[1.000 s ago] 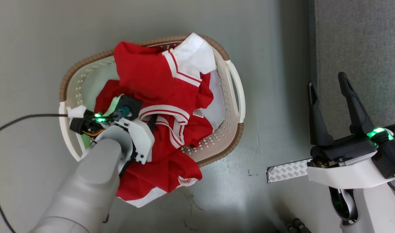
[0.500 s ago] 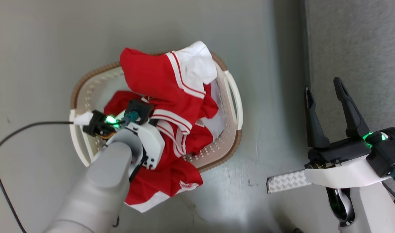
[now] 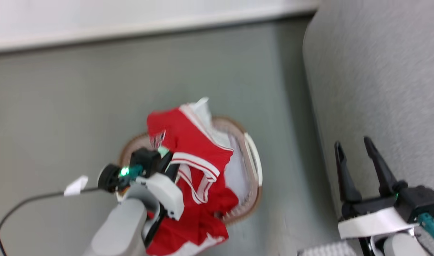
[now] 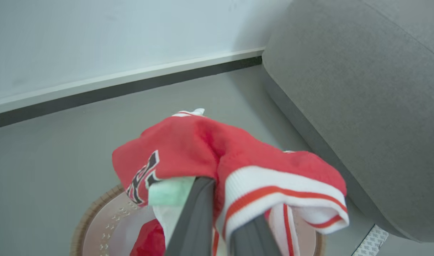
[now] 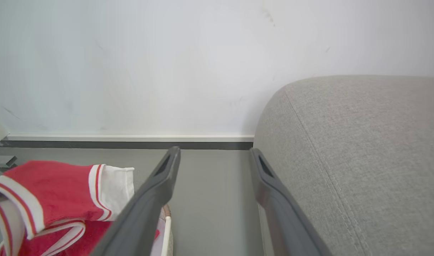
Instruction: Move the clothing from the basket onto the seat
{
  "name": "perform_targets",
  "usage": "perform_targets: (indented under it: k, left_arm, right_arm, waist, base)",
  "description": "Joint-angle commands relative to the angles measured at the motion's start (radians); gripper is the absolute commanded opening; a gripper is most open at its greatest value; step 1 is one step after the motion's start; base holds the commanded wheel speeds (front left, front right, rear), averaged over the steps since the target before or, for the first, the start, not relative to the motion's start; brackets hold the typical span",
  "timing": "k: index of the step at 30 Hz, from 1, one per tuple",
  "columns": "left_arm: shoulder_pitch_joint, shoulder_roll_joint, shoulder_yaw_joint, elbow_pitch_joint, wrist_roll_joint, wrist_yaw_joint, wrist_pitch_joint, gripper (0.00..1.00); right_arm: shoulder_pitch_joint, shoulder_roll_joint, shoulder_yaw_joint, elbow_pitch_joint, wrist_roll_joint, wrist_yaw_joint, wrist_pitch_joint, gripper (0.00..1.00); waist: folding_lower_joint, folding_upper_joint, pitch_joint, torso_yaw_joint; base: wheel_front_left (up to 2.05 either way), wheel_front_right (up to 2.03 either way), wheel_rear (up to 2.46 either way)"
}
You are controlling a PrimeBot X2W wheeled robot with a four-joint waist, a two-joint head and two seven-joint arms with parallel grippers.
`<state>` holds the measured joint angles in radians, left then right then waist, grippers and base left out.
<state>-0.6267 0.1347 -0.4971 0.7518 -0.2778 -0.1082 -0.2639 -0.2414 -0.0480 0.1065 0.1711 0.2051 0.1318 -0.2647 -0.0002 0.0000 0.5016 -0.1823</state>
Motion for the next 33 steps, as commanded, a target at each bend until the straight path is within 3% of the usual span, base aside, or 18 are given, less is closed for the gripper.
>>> perform_targets:
  k: [1, 8, 14, 25, 33]
  left_arm:
    - [0.041, 0.005, 0.004, -0.023, -0.019, 0.005, -0.001, 0.00]
    - [0.163, 0.023, 0.027, -0.192, -0.067, 0.023, 0.029, 0.00]
    - [0.257, 0.057, 0.046, -0.408, -0.098, 0.064, 0.111, 0.00]
    - [0.357, 0.133, 0.071, -0.761, -0.121, 0.128, 0.259, 0.00]
    - [0.387, 0.160, 0.080, -0.875, -0.125, 0.158, 0.312, 0.00]
  right_arm:
    - [0.029, -0.004, -0.006, 0.013, -0.015, -0.002, 0.000, 1.00]
    - [0.110, -0.004, -0.007, 0.054, -0.037, -0.002, 0.000, 1.00]
    - [0.180, -0.004, -0.016, 0.080, -0.058, -0.002, 0.000, 1.00]
    - [0.223, -0.004, -0.021, 0.058, -0.080, -0.002, 0.000, 1.00]
    - [0.198, -0.004, 0.041, -0.006, -0.101, -0.002, 0.000, 1.00]
  waist:
    - [0.0002, 0.0000, -0.188, 0.028]
    - [0.0002, 0.0000, -0.378, 0.044]
    - [0.0002, 0.0000, -0.490, 0.059]
    - [0.0002, 0.0000, -0.542, 0.059]
    - [0.0002, 0.0000, -0.542, 0.050]
  base:
    - [0.00, 0.00, 0.00]
    - [0.00, 0.00, 0.00]
    - [0.00, 0.00, 0.00]
    - [0.00, 0.00, 0.00]
    - [0.00, 0.00, 0.00]
